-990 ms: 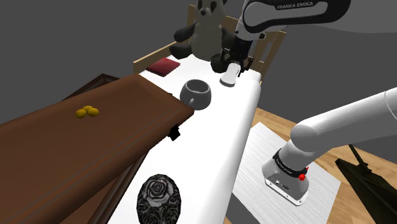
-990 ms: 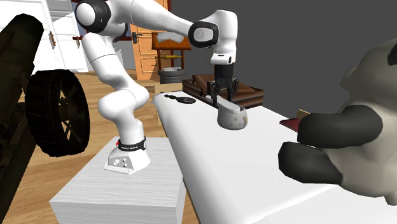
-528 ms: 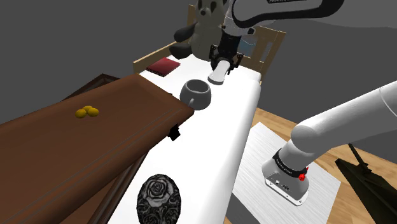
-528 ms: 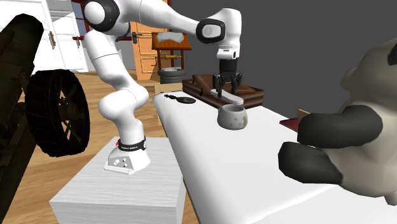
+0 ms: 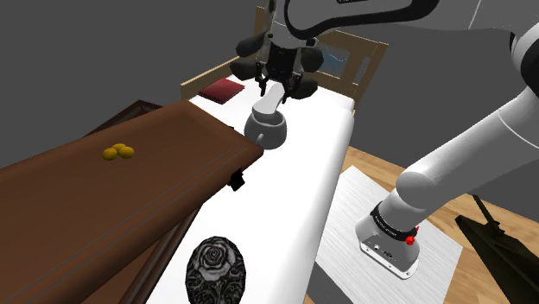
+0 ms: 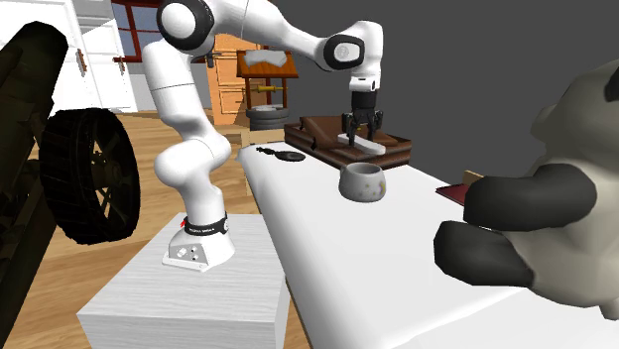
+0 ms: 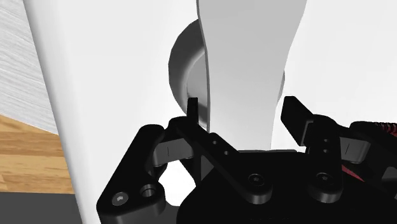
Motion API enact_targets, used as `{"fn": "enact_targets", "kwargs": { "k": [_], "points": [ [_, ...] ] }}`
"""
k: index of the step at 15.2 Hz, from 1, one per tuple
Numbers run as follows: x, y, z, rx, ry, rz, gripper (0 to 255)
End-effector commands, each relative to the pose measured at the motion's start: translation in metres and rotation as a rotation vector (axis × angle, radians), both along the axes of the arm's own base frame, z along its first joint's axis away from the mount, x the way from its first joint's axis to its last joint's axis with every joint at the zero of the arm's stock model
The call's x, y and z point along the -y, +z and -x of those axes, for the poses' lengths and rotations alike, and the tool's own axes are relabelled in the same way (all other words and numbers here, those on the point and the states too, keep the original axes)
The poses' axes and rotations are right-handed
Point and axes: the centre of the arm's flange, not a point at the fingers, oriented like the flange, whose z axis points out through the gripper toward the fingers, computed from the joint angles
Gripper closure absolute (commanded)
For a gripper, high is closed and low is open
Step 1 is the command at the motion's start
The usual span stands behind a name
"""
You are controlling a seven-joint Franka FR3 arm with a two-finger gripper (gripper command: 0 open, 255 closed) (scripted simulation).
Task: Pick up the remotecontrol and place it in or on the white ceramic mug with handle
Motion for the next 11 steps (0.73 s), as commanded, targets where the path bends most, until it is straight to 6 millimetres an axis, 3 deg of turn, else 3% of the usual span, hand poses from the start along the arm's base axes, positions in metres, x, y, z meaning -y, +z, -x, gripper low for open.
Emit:
{"fn": "enact_targets", "kwargs": {
  "k": [1,11],
  "points": [
    [-0.005,-0.009,-0.003,0.001,-0.001,-0.001,255],
    [-0.005,-0.062,-0.003,0.001,-0.001,-0.001,255]
  ]
}}
